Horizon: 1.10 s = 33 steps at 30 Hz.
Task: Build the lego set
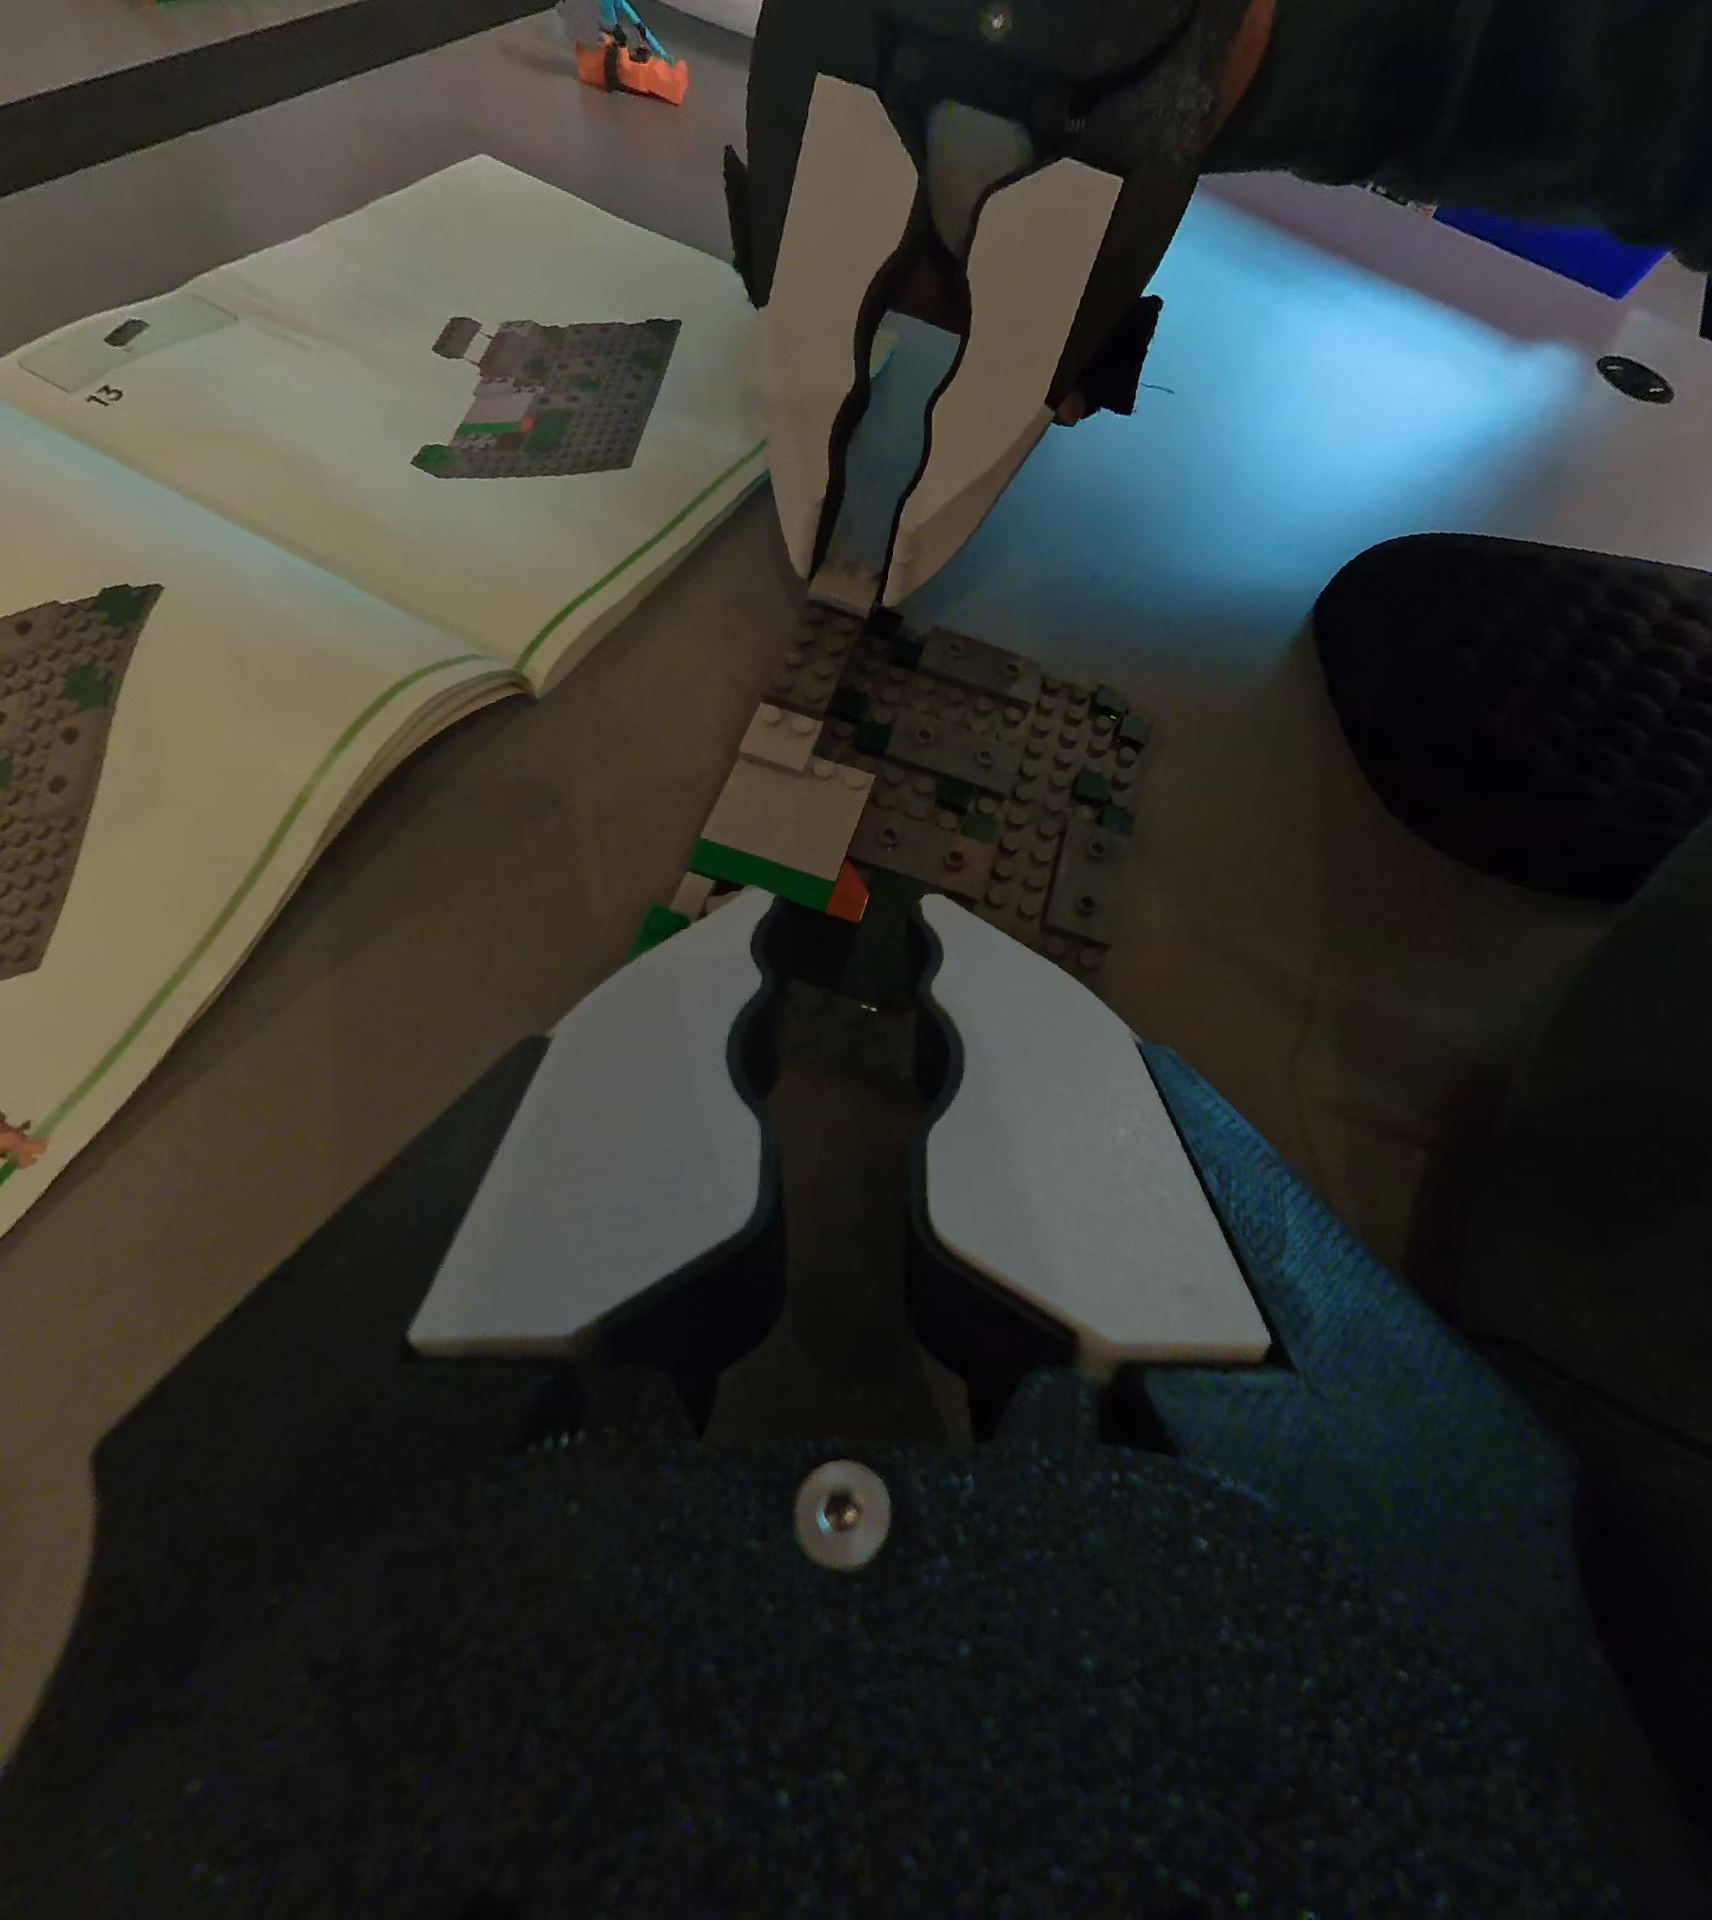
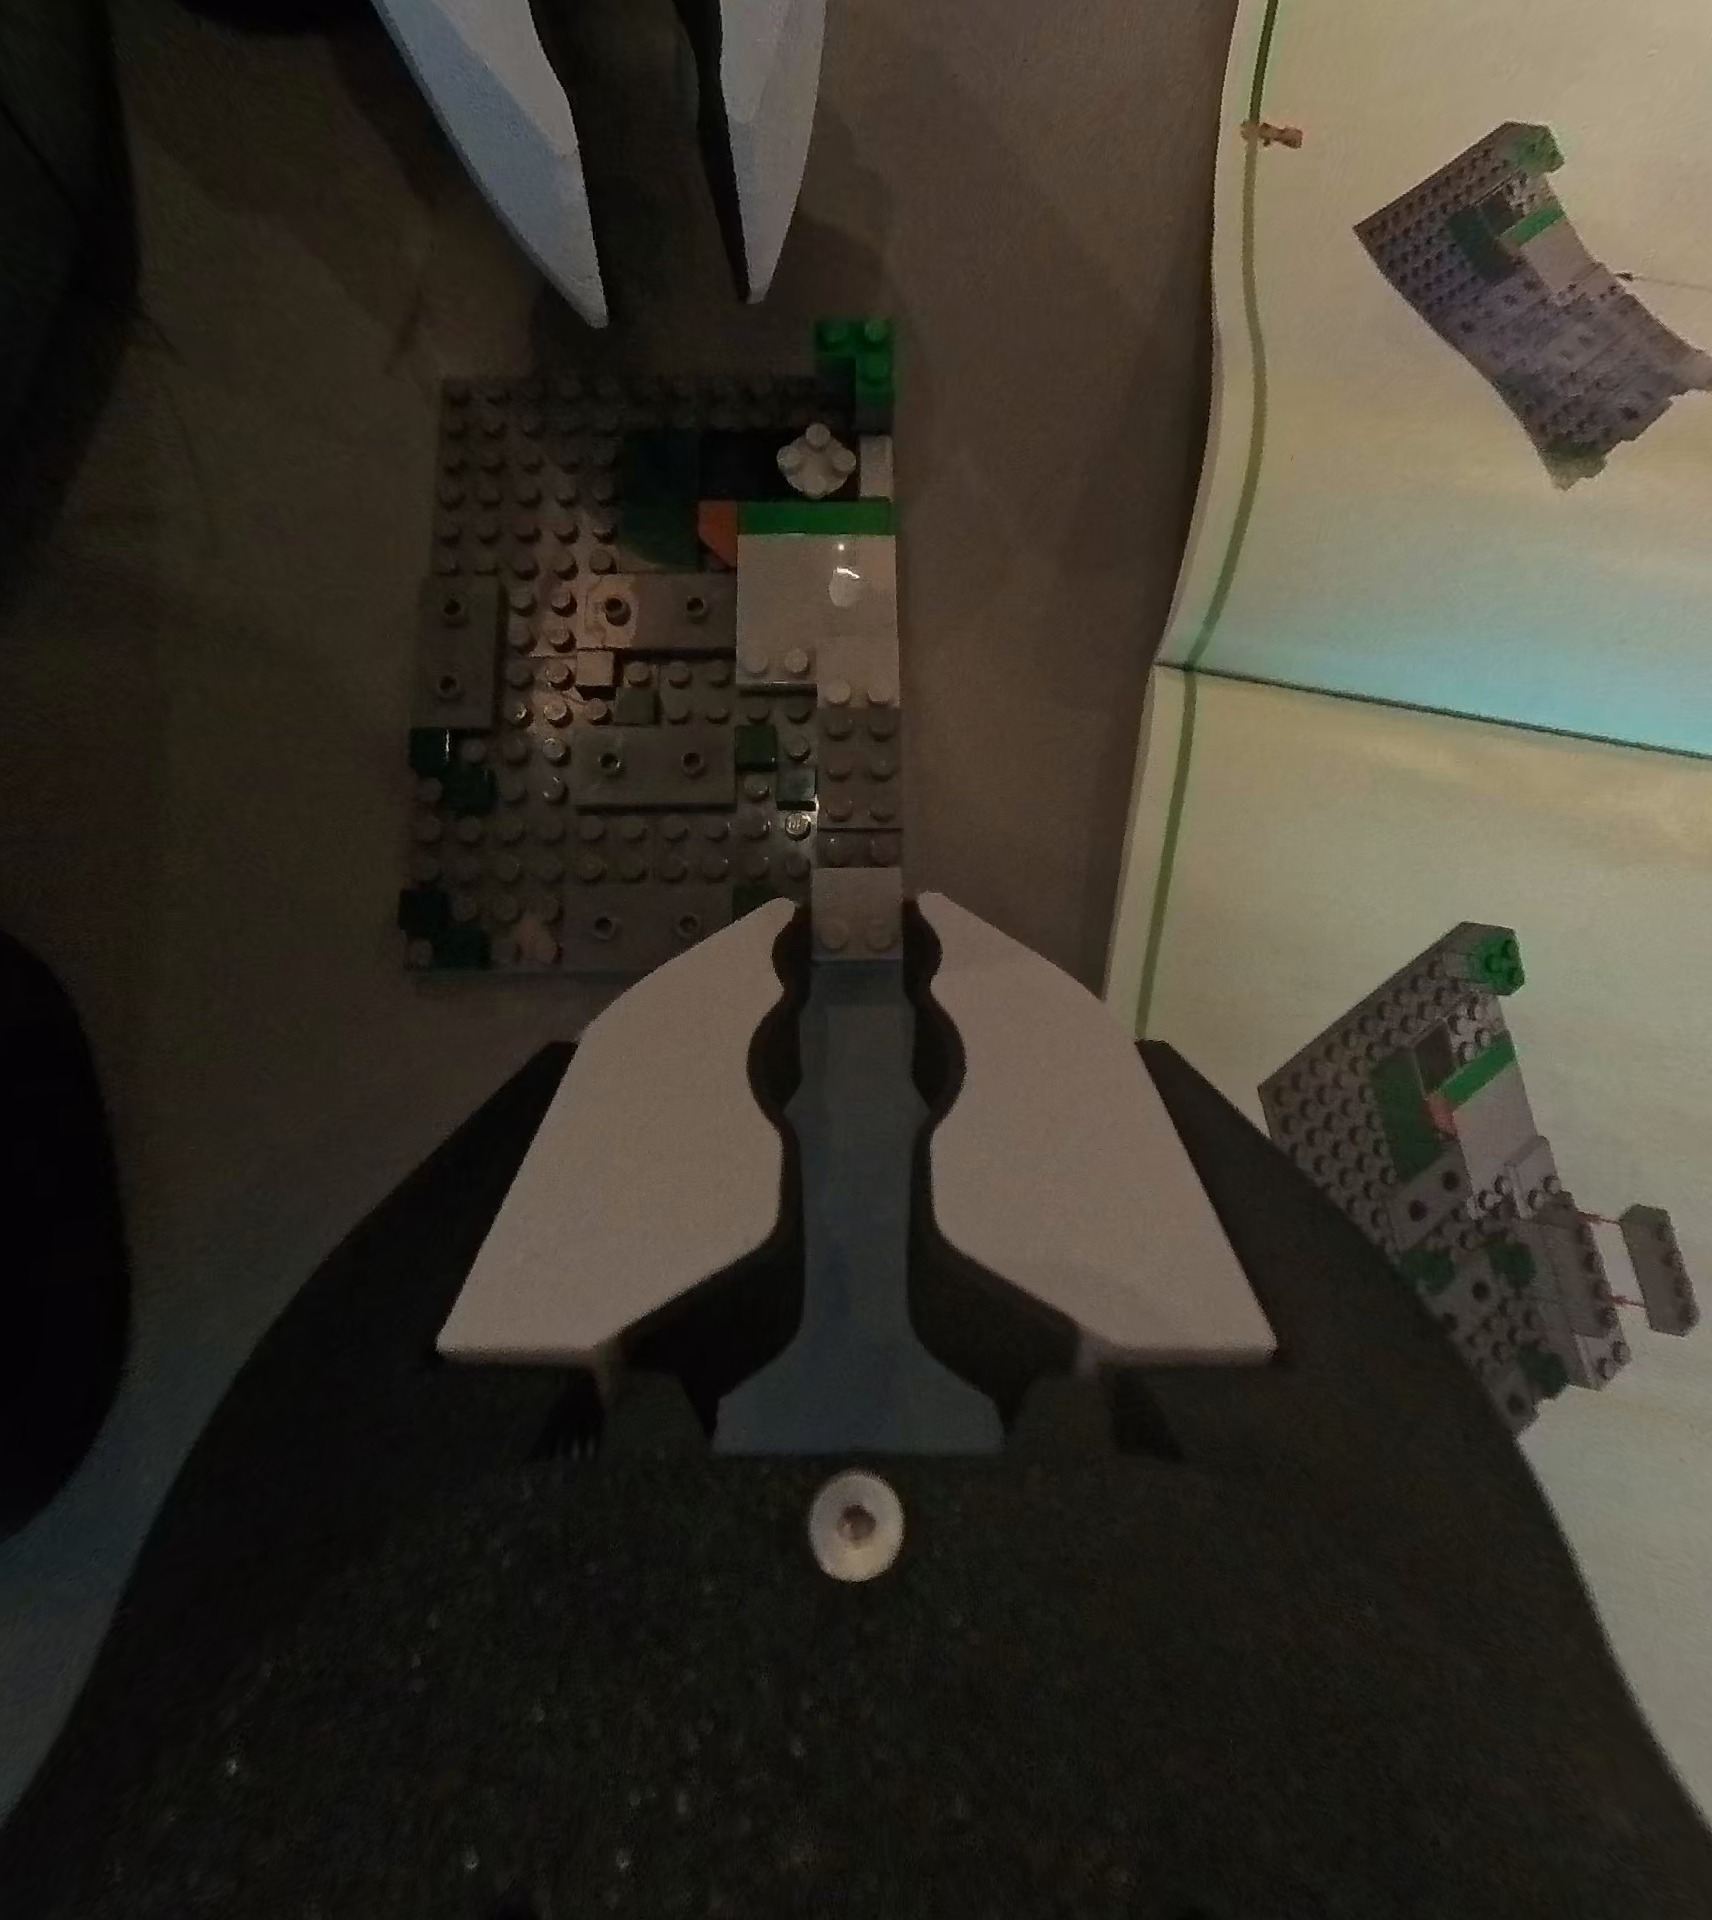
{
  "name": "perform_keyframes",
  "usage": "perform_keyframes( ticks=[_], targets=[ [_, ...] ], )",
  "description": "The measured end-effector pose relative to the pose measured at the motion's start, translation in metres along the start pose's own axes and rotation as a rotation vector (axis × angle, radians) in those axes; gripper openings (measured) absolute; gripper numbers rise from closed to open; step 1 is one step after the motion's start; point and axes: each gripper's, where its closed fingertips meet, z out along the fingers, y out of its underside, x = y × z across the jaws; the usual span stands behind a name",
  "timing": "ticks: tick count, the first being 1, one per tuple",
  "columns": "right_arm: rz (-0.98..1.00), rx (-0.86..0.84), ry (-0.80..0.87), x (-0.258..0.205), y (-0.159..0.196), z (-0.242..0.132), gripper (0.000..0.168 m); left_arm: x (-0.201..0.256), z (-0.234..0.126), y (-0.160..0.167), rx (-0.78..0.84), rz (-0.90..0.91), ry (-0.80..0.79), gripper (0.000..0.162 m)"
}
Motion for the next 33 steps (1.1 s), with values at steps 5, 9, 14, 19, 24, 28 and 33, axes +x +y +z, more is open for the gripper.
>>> perform_keyframes(
  ticks=[5,9,14,19,24,28,33],
  targets=[
    [0.004,0.005,-0.003,0.0,0.0,0.001,0.018,0.001,0.001,0.0,-0.003,0.006,0.002,0.021],
    [0.01,0.021,-0.01,-0.002,-0.003,-0.003,0.022,0.001,0.0,0.0,-0.001,0.007,-0.001,0.021],
    [0.1,0.078,-0.03,-0.003,-0.011,-0.017,0.026,0.001,0.0,-0.001,0.006,0.001,0.0,0.021],
    [0.166,0.083,0.013,-0.001,-0.006,-0.023,0.025,0.002,0.0,-0.002,0.005,0.006,0.001,0.021],
    [0.144,0.095,0.085,-0.002,-0.001,-0.013,0.029,0.002,-0.003,-0.005,0.012,0.006,-0.004,0.021],
    [0.135,0.101,0.082,-0.001,-0.001,0.0,0.03,0.003,-0.005,-0.009,0.014,0.017,-0.01,0.021],
    [0.129,0.105,0.053,-0.001,0.0,0.006,0.026,0.004,-0.009,-0.011,0.009,0.033,-0.03,0.02]
  ],
)
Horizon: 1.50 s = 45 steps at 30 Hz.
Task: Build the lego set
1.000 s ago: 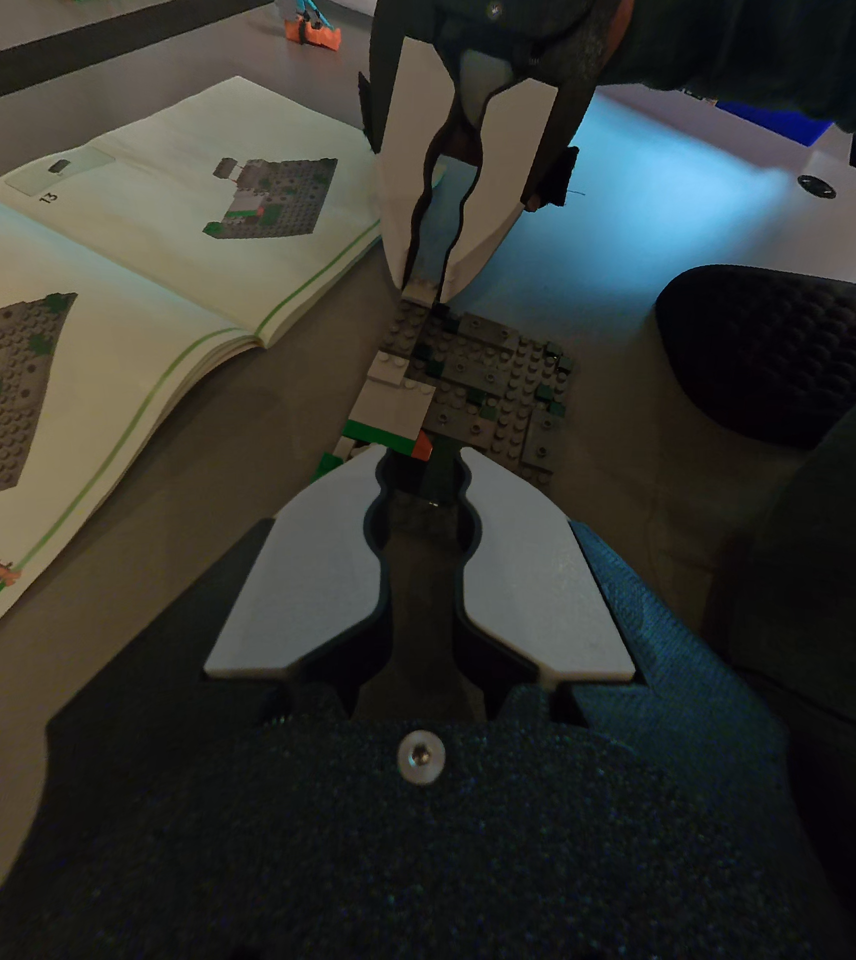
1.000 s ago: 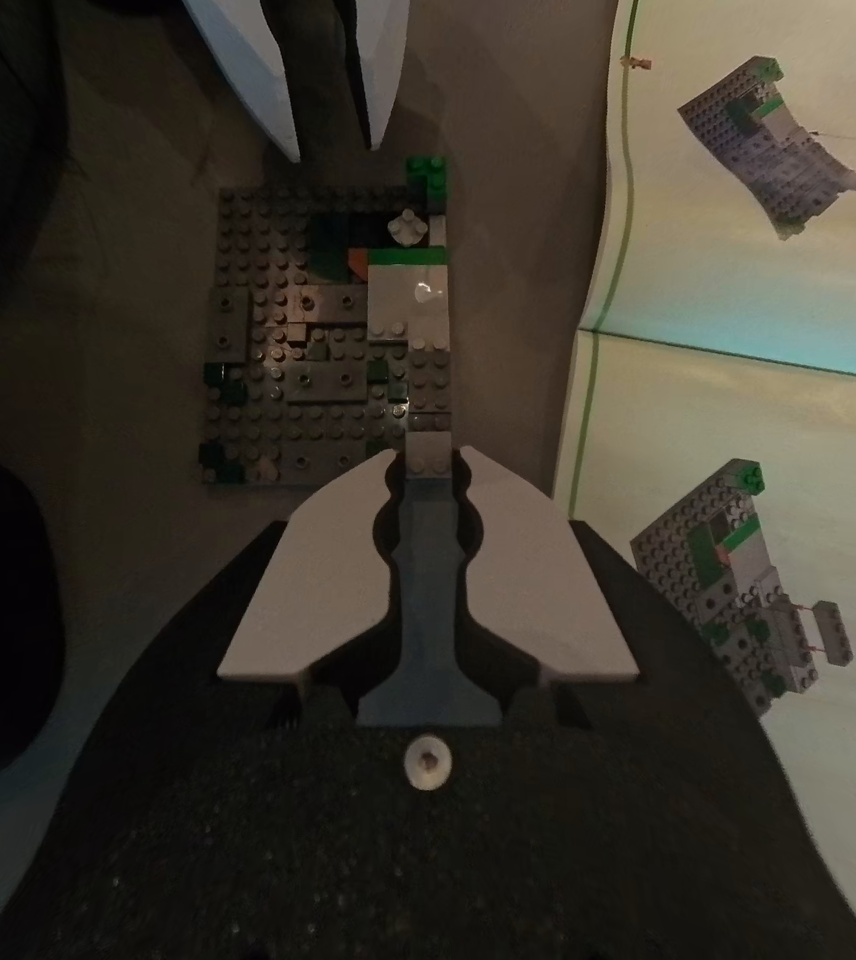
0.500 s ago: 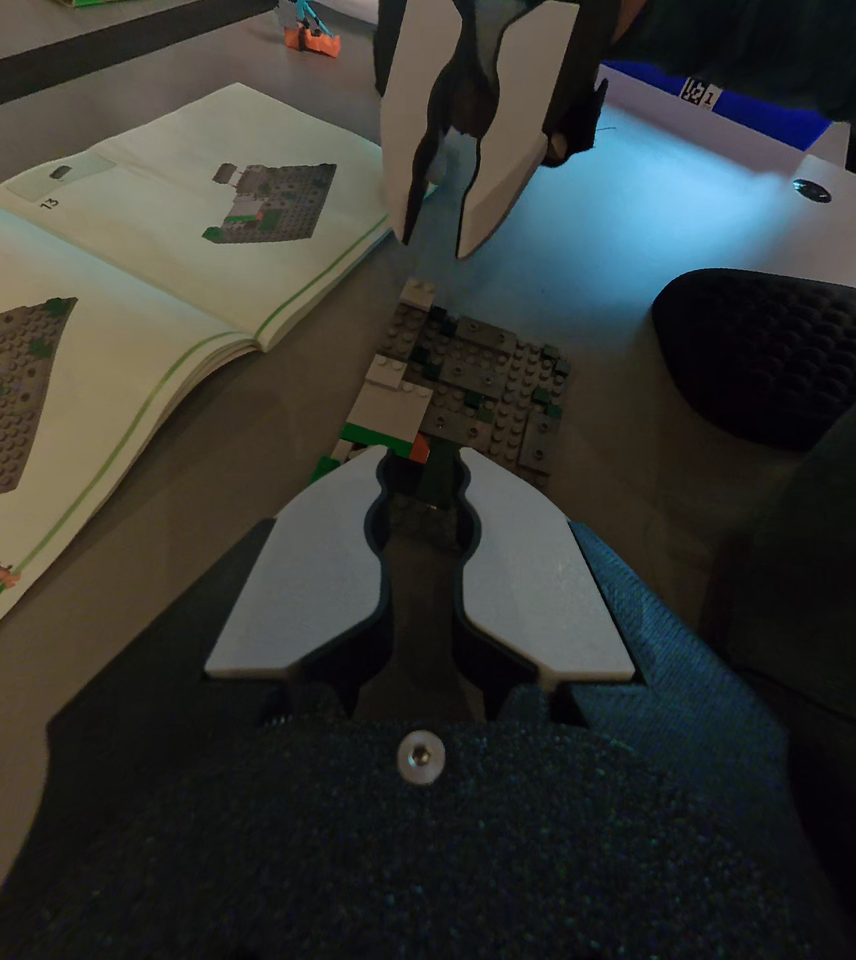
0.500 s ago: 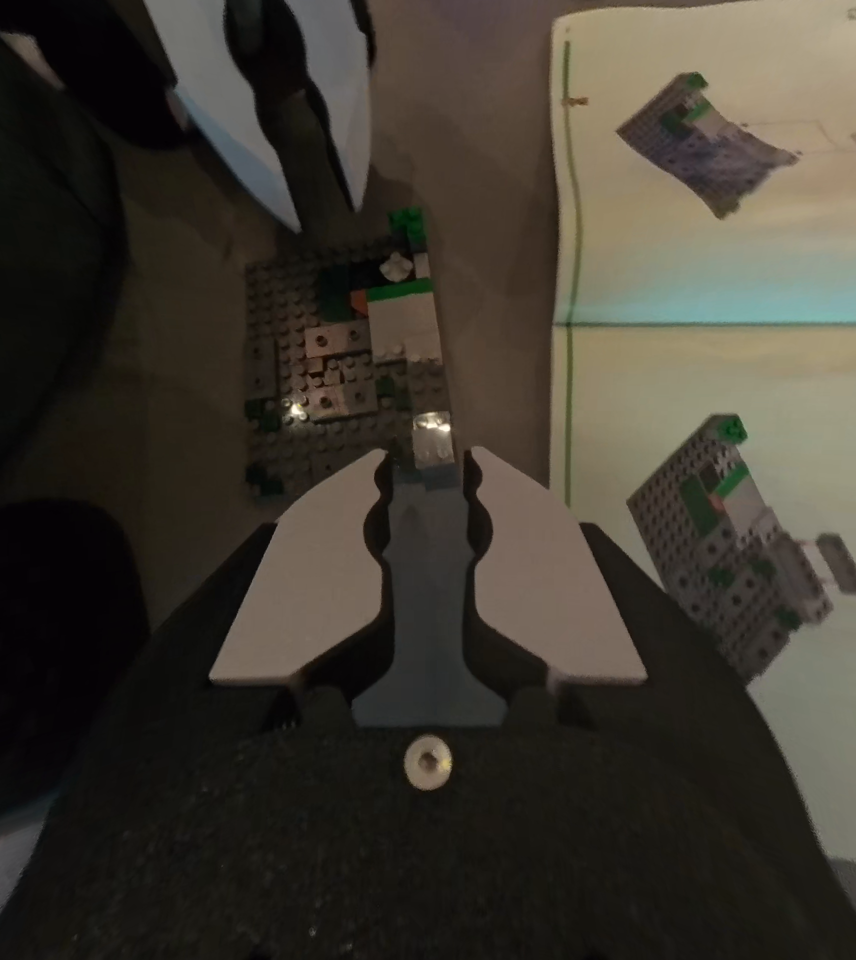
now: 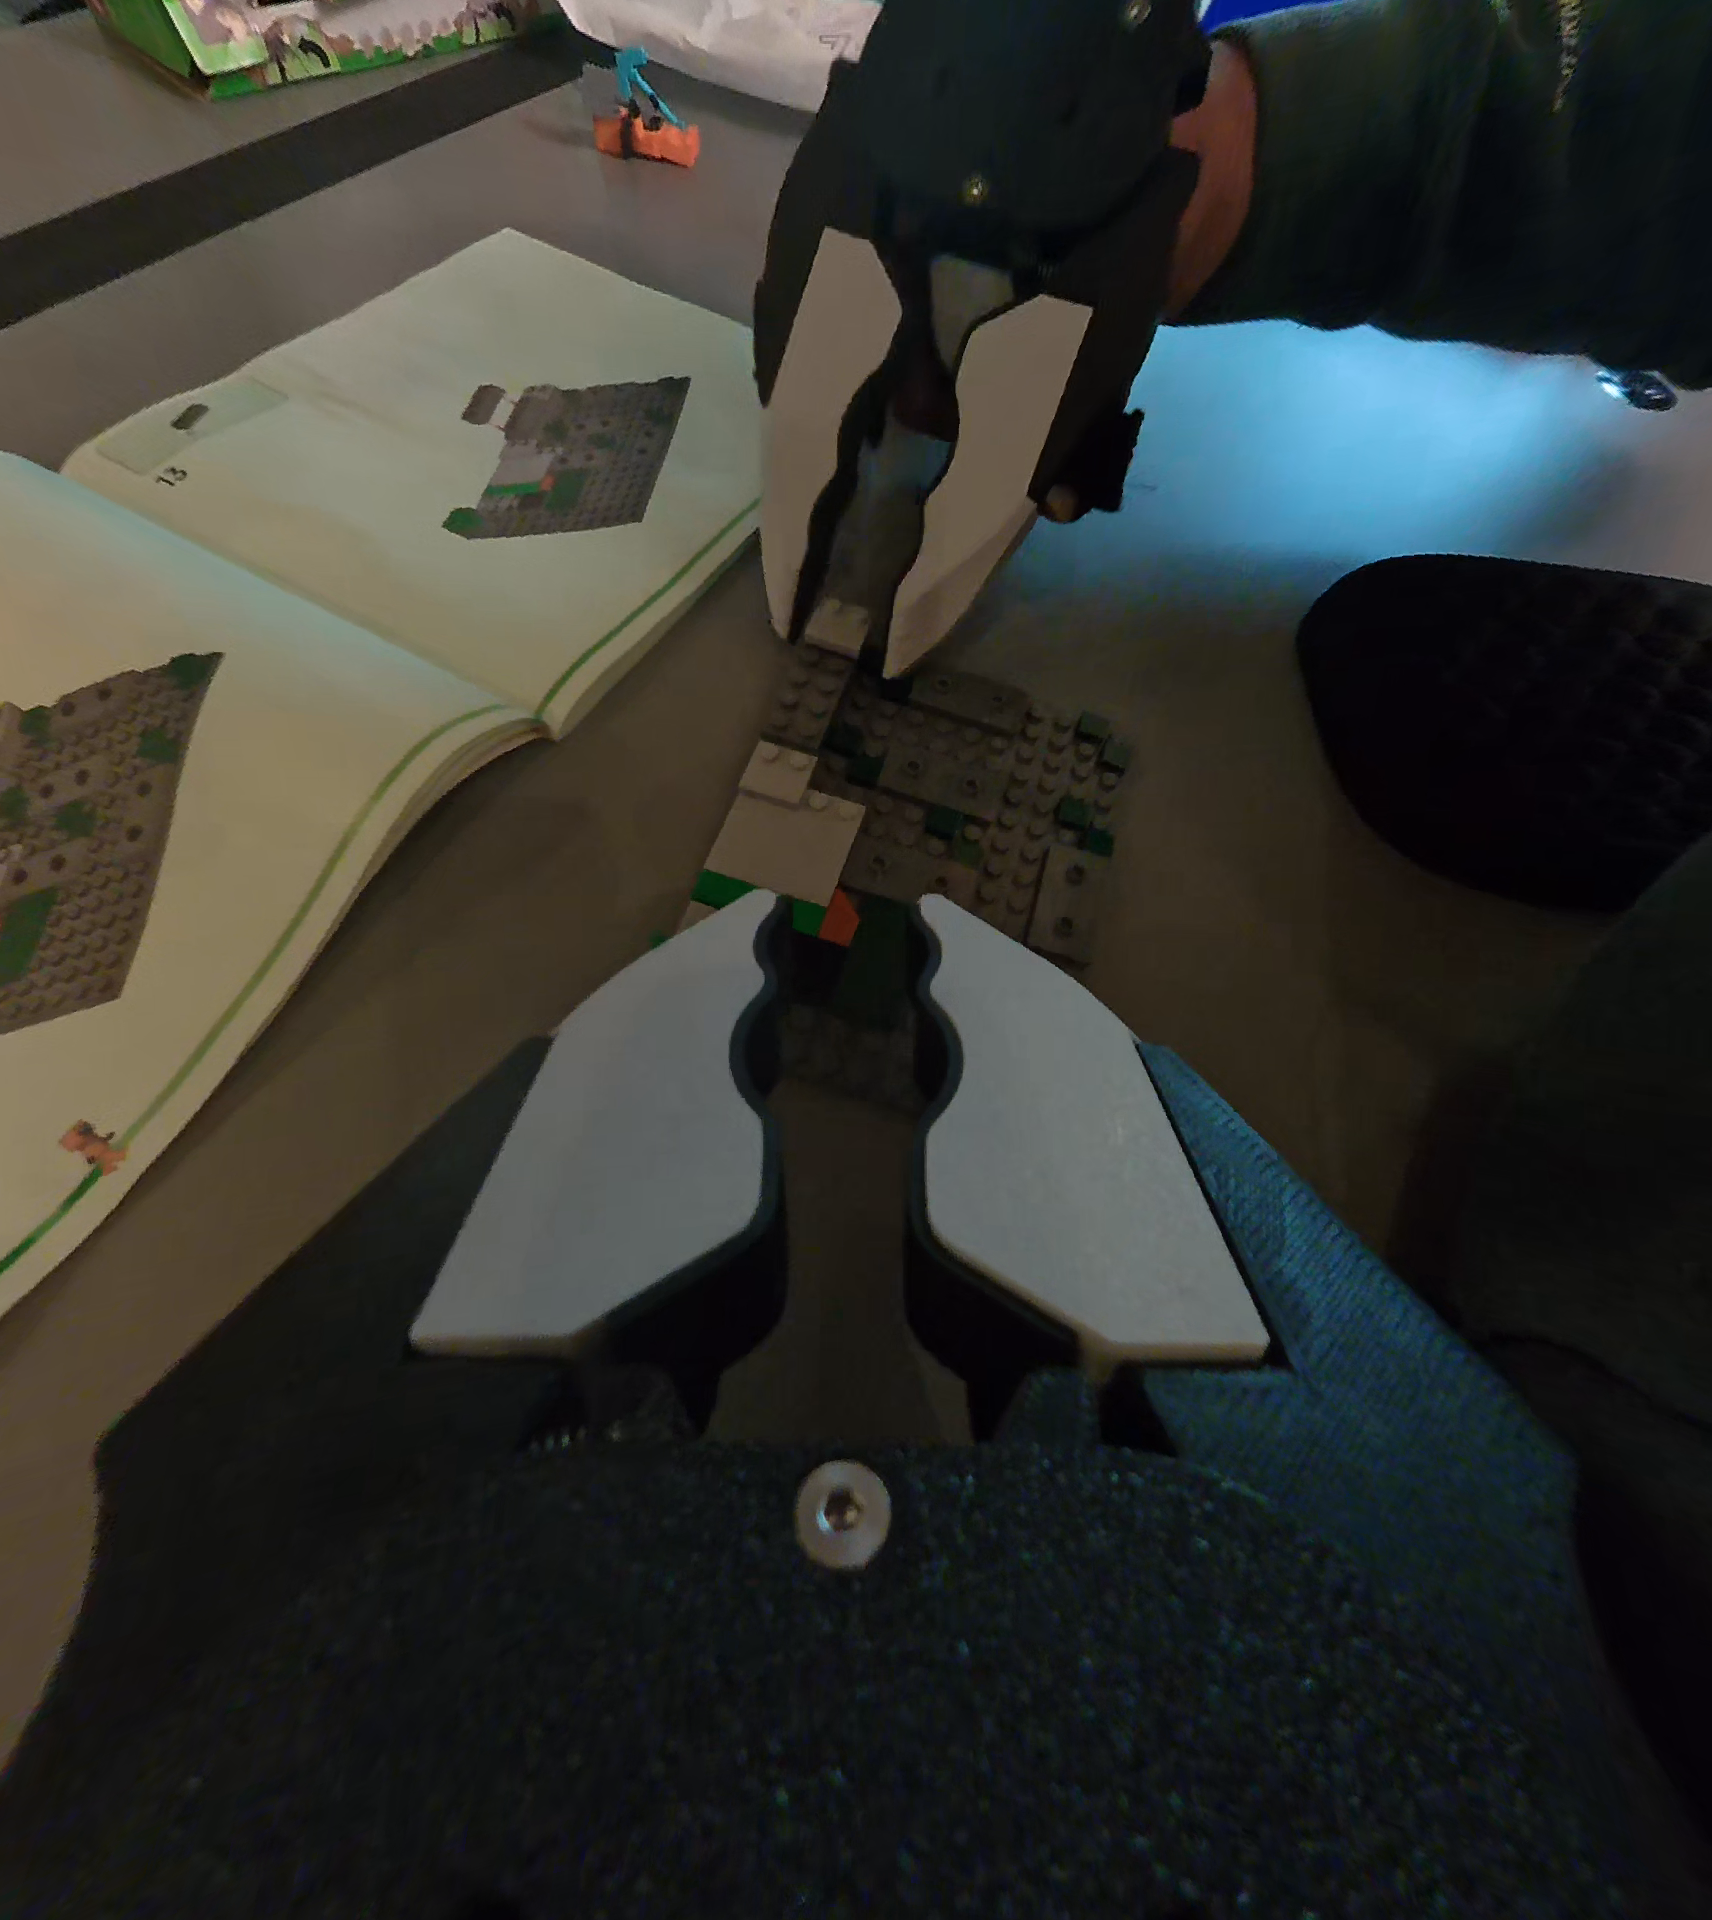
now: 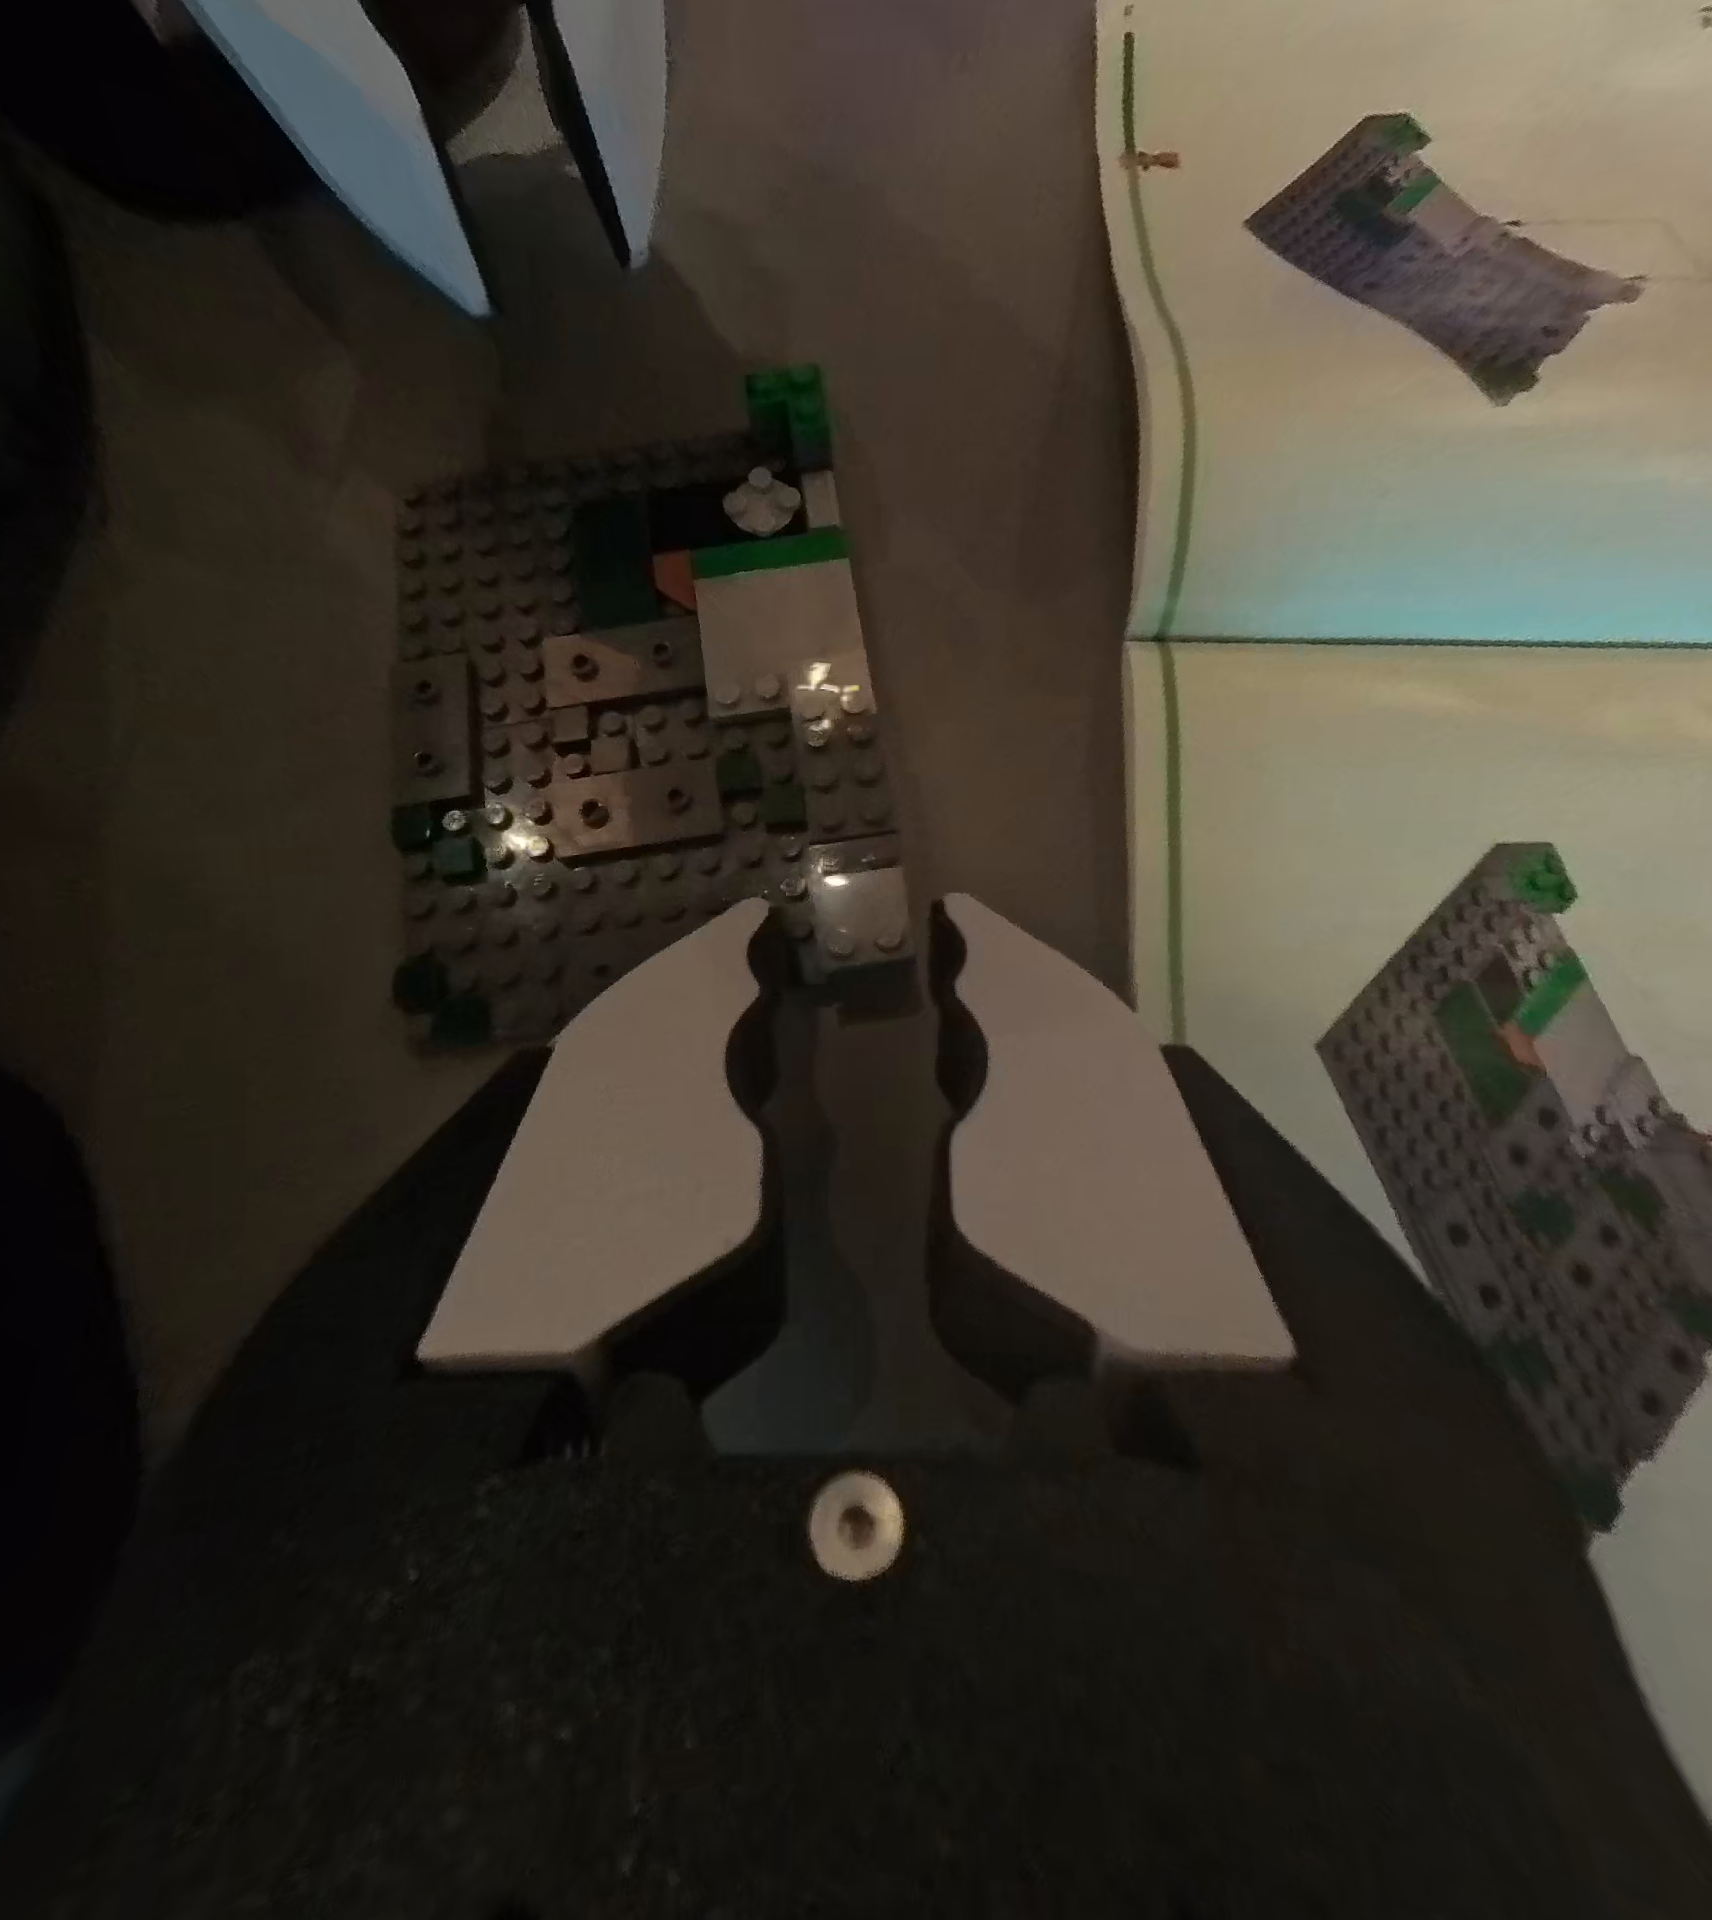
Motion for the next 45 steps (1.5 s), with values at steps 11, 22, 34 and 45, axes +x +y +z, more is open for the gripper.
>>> perform_keyframes(
  ticks=[11,22,34,45],
  targets=[
    [-0.036,0.037,-0.005,-0.003,-0.003,-0.002,0.016,0.0,0.001,0.0,-0.017,-0.015,0.002,0.021],
    [-0.023,0.135,0.006,-0.009,-0.015,-0.028,0.016,-0.02,-0.011,0.002,0.007,-0.302,0.086,0.029],
    [-0.019,0.038,0.012,-0.015,0.005,-0.014,0.017,-0.006,0.002,0.008,-0.036,-0.291,0.135,0.03],
    [0.004,0.0,0.028,-0.015,0.008,-0.016,0.017,-0.006,0.002,0.012,-0.041,-0.296,0.135,0.03]
  ],
)
